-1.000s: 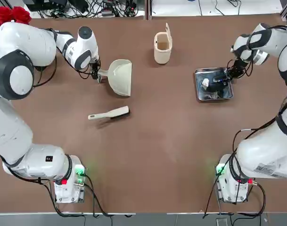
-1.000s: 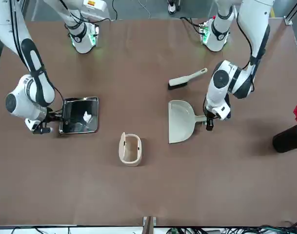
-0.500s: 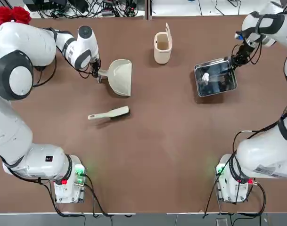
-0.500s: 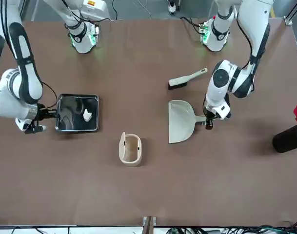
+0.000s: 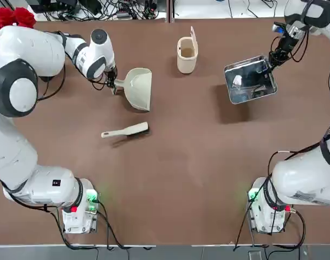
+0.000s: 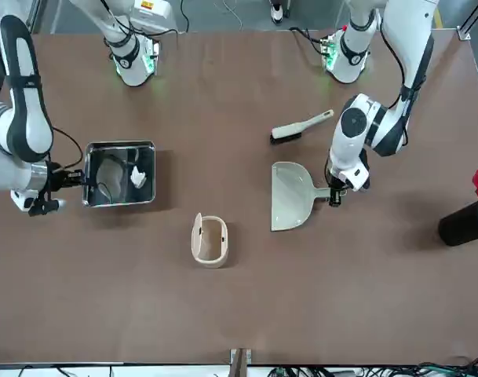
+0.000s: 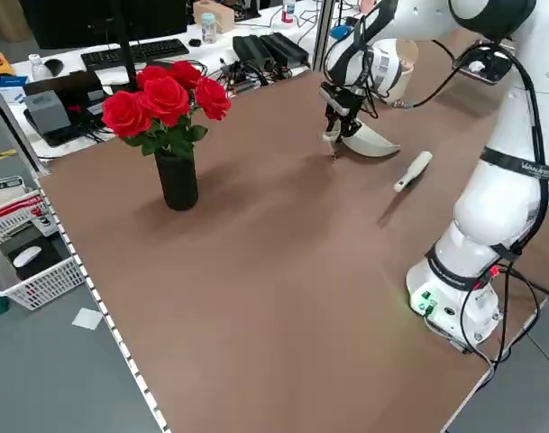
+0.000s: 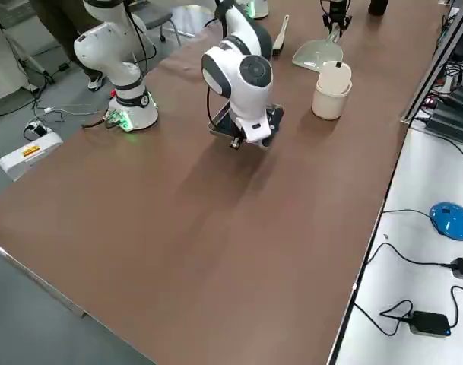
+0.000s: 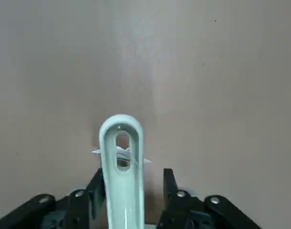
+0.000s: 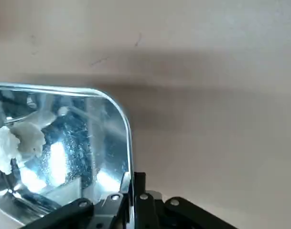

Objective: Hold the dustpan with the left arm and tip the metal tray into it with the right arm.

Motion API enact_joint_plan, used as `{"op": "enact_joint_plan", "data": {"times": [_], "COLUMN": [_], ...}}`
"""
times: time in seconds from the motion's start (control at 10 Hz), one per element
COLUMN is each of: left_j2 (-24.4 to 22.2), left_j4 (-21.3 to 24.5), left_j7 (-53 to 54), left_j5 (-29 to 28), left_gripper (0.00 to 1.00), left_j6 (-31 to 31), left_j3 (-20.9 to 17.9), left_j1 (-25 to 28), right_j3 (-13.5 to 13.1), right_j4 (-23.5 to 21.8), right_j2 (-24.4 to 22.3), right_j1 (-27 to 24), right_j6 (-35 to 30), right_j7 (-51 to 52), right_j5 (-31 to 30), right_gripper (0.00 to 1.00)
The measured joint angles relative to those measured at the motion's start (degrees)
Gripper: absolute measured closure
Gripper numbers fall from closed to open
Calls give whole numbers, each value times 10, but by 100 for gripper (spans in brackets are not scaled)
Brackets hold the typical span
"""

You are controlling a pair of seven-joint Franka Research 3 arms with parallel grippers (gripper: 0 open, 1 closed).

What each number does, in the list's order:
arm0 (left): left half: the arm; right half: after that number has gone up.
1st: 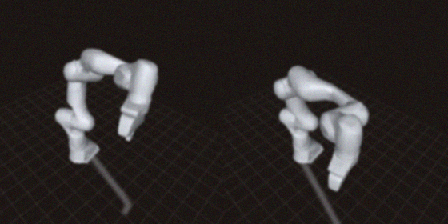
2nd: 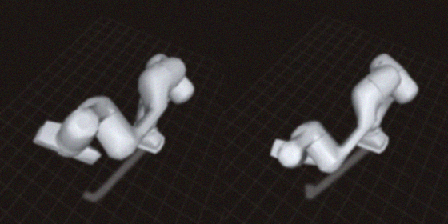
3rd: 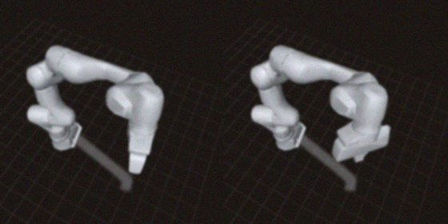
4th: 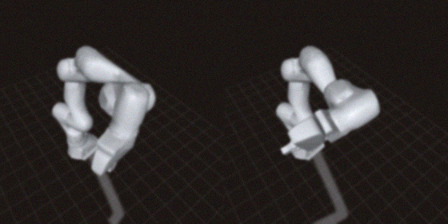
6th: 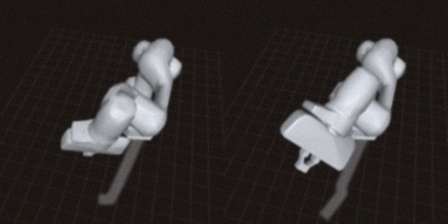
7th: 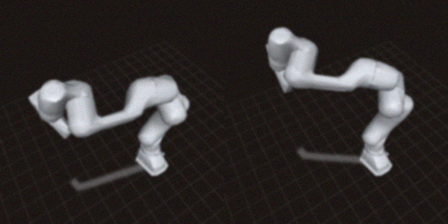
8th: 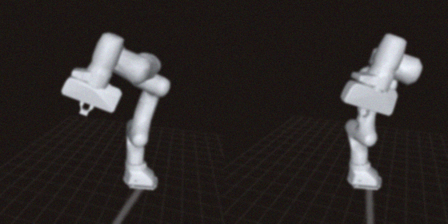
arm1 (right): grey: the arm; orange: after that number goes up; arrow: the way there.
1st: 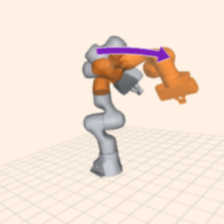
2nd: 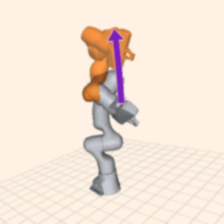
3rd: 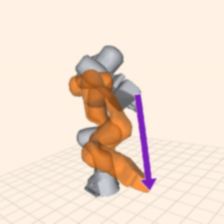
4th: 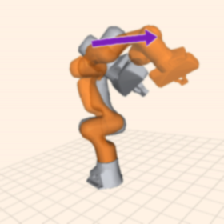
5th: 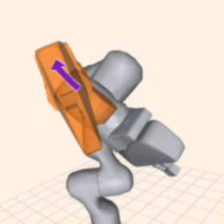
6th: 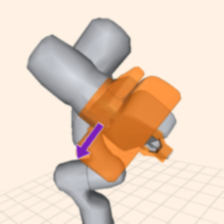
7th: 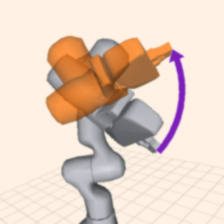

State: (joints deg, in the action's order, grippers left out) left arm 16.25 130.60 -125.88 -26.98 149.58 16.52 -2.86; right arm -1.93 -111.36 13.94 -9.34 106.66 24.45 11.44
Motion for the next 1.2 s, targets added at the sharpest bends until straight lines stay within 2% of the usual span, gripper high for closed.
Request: {"op": "enact_joint_plan", "data": {"times": [0.1, 0.3, 0.5, 0.7, 0.9, 1.0, 1.2], "left_j2": [0, 0, 0, -1, 0, 3, 14], "left_j4": [0, -2, -23, -66, -86, -88, -91], "left_j7": [0, 0, 0, 0, -4, -5, -34], "left_j5": [0, 0, -1, 3, 14, 23, 27], "left_gripper": [66, 68, 68, 68, 68, 68, 68], "left_j6": [0, 0, -25, -66, -78, -81, -97], "left_j3": [1, 1, 5, 33, 72, 97, 133], "left_j1": [0, 0, 0, 1, -2, -3, -11], "right_j3": [1, 1, 2, 5, 12, 23, 69], "right_j4": [4, 6, 8, 22, 39, 42, 45], "right_j2": [-9, -31, -55, -71, -81, -87, -109], "right_j1": [5, 14, 30, 39, 46, 50, 54], "right_j6": [-15, -46, -76, -109, -133, -141, -159], "right_j7": [-1, -12, -41, -65, -91, -113, -183], "right_j5": [0, 1, 1, 1, 1, 1, -1], "right_gripper": [95, 95, 95, 95, 95, 95, 95]}}
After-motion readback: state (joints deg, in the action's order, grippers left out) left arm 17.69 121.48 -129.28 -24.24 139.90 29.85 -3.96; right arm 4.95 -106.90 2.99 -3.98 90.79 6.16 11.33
